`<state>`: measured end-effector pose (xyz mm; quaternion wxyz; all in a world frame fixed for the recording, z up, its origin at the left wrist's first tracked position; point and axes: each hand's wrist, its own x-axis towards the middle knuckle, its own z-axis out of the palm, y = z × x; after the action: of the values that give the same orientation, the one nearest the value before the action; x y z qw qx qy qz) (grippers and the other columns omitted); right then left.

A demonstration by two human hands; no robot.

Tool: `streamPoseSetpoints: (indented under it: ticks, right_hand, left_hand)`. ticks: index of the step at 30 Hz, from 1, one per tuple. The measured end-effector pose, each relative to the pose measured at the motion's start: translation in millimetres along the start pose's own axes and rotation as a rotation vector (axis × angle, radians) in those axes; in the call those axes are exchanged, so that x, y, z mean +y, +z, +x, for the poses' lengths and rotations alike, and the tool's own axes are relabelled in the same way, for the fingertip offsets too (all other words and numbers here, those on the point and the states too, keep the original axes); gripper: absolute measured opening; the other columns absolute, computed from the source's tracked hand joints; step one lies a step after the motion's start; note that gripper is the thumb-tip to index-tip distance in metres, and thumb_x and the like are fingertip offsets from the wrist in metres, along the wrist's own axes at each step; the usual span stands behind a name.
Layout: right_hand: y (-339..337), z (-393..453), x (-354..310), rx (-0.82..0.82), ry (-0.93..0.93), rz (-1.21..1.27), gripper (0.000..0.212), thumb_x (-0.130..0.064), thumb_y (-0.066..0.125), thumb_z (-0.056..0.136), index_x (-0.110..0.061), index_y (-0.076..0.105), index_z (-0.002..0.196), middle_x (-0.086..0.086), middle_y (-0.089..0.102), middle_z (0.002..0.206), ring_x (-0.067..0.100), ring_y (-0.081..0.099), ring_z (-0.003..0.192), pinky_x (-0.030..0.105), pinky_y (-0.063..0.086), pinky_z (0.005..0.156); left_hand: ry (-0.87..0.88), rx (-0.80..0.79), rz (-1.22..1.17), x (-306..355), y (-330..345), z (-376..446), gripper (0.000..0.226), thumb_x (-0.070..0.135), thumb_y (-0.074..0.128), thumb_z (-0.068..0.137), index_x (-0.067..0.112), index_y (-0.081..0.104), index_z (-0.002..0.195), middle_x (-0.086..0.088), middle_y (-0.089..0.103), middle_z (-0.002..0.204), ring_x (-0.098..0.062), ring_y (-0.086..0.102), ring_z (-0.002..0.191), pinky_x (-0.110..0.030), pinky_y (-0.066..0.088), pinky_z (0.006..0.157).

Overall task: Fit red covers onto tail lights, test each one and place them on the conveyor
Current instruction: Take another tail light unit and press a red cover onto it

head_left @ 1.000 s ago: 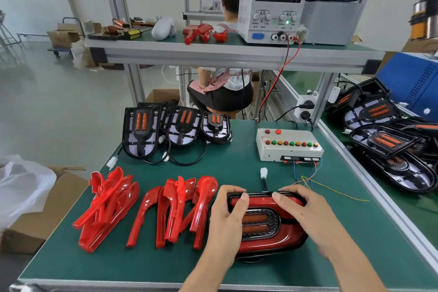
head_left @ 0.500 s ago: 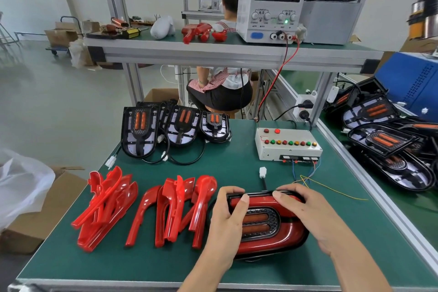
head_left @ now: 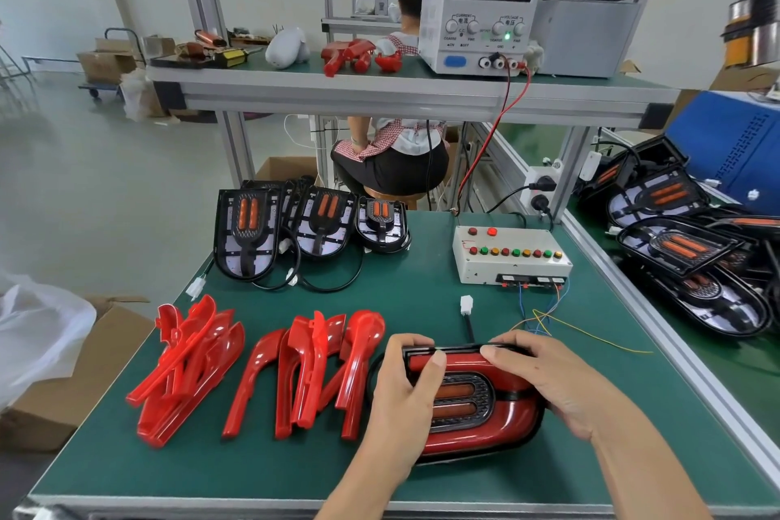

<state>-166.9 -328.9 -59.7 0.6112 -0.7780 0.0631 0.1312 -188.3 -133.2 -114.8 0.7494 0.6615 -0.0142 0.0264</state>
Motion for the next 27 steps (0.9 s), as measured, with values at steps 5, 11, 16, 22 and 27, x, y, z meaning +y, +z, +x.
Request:
streamPoseSetpoints:
  ticks: [5, 11, 16, 22, 27]
  right_hand:
    - [-0.9, 1.4, 0.6, -0.066, 0.029, 0.012, 0.034, -0.042, 0.083, 0.074, -0.019, 0.078, 0.099, 0.009, 0.078, 0.101, 0.031, 0.072, 0.101, 0.045, 0.054, 0.096]
    - [-0.6, 5.3, 1.2, -0.065, 0.056, 0.033, 0.033, -0.036, 0.087, 0.072, -0.016, 0.078, 0.096, 0.014, 0.077, 0.099, 0.028, 0.073, 0.089, 0.048, 0.056, 0.092]
    - [0.2, 7.8, 1.3, -0.073, 0.066, 0.061, 0.049, -0.04, 0.094, 0.057, -0.014, 0.078, 0.095, 0.016, 0.077, 0.098, 0.031, 0.074, 0.088, 0.048, 0.059, 0.088]
    - [5.4, 8.3, -0.2, -0.02, 0.051, 0.049, 0.037, -0.037, 0.09, 0.064, -0.014, 0.079, 0.091, 0.014, 0.078, 0.093, 0.029, 0.074, 0.084, 0.047, 0.061, 0.085]
    - [7.9, 8.3, 0.6, 0.031, 0.053, 0.028, 0.025, -0.03, 0.087, 0.075, -0.013, 0.078, 0.09, 0.012, 0.078, 0.09, 0.024, 0.074, 0.078, 0.042, 0.061, 0.078]
  left_hand:
    - [0.014, 0.002, 0.039, 1.3, -0.9, -0.3, 0.015, 0.047, 0.065, 0.086, 0.044, 0.06, 0.1, 0.0, 0.07, 0.105, -0.022, 0.073, 0.097, -0.047, 0.061, 0.086]
    - [0.038, 0.014, 0.061, -2.2, -0.6, -0.9, 0.025, 0.054, 0.066, 0.083, 0.041, 0.059, 0.103, 0.001, 0.071, 0.102, -0.023, 0.073, 0.095, -0.048, 0.062, 0.083]
    - [0.026, 0.021, 0.061, -2.6, -0.1, 0.9, 0.026, 0.055, 0.066, 0.083, 0.041, 0.059, 0.104, 0.002, 0.07, 0.101, -0.027, 0.073, 0.096, -0.052, 0.06, 0.085]
    - [0.015, 0.031, 0.039, -1.2, -1.0, 0.1, 0.026, 0.054, 0.067, 0.083, 0.039, 0.059, 0.103, -0.003, 0.07, 0.105, -0.029, 0.072, 0.099, -0.053, 0.06, 0.087]
    - [-0.004, 0.033, -0.023, -0.1, 0.3, -0.8, 0.022, 0.044, 0.07, 0.085, 0.035, 0.061, 0.103, -0.005, 0.069, 0.102, -0.029, 0.075, 0.089, -0.048, 0.064, 0.074]
